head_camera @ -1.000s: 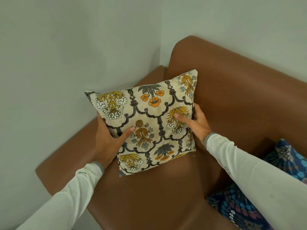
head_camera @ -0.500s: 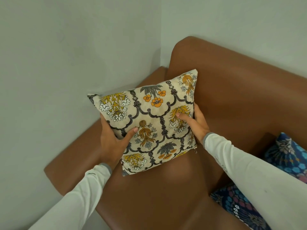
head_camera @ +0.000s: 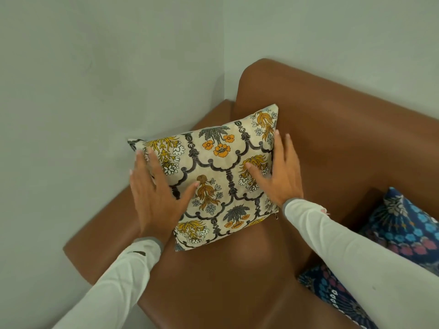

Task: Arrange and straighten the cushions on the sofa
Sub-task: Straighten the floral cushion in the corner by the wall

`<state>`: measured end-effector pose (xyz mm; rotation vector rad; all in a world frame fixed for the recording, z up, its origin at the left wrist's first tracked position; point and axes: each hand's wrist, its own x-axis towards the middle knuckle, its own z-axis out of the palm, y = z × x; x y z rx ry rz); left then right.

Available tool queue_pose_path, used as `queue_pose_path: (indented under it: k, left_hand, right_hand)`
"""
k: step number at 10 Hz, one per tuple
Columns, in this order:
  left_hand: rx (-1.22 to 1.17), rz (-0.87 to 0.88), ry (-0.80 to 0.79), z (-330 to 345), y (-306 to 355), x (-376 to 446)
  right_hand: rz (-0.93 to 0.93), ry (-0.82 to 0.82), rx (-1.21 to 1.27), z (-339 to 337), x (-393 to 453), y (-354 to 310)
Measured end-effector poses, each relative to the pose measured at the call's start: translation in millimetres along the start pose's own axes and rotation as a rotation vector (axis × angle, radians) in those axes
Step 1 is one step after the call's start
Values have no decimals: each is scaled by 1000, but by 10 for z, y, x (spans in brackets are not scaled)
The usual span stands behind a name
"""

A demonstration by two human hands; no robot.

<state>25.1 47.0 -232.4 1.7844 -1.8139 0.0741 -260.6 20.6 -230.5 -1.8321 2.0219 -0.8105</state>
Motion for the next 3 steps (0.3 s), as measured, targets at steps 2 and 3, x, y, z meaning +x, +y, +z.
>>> queue_pose_path:
  k: [2, 3]
  left_hand:
    - [388, 251, -259, -42, 207, 81]
    - [413, 198, -326, -191, 325, 85]
  right_hand:
    - [-319, -237, -454, -72, 80, -223]
    - [-267, -301, -487, -283, 96, -388]
